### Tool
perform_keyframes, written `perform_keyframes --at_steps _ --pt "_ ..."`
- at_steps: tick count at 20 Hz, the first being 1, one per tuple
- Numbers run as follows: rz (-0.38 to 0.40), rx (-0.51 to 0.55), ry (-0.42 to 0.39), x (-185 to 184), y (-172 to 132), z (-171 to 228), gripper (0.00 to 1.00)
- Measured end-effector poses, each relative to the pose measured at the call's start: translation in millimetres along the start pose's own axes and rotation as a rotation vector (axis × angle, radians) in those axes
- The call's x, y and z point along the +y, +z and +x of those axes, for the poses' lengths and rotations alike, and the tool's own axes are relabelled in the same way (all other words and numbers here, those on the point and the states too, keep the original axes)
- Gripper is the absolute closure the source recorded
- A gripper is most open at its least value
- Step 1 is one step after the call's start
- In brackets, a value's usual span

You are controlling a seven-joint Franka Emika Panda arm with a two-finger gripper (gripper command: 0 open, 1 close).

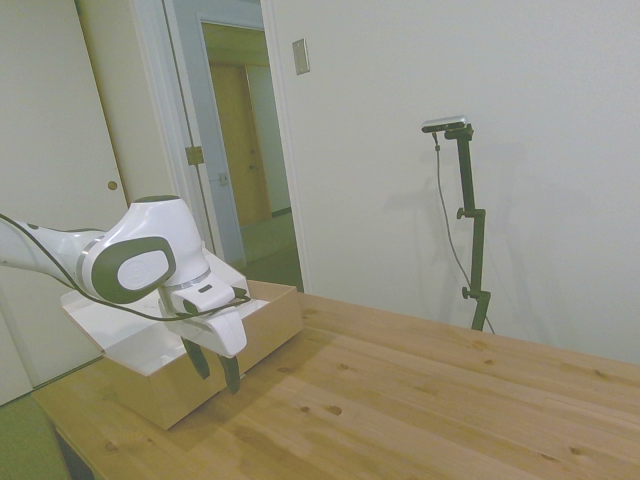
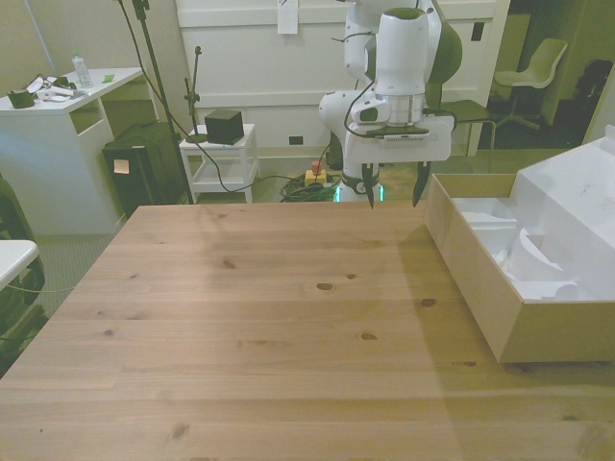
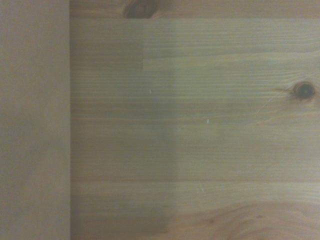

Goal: Close the box

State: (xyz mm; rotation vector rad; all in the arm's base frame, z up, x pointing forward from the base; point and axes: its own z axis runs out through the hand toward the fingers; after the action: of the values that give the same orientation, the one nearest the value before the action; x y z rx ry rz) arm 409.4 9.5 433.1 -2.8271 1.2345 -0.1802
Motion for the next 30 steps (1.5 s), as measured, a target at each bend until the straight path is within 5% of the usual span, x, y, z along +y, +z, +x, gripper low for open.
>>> perform_keyframes --at_steps 5,11,30 --pt "0.013 0.012 0.0 1.2 -7.2 -1.3 0.0" --pt "0.11 0.088 -0.028 9.3 -77.9 -25.3 0.0" --pt "0.313 0.289 -0.502 -105.1 -205.7 -181.0 0.0"
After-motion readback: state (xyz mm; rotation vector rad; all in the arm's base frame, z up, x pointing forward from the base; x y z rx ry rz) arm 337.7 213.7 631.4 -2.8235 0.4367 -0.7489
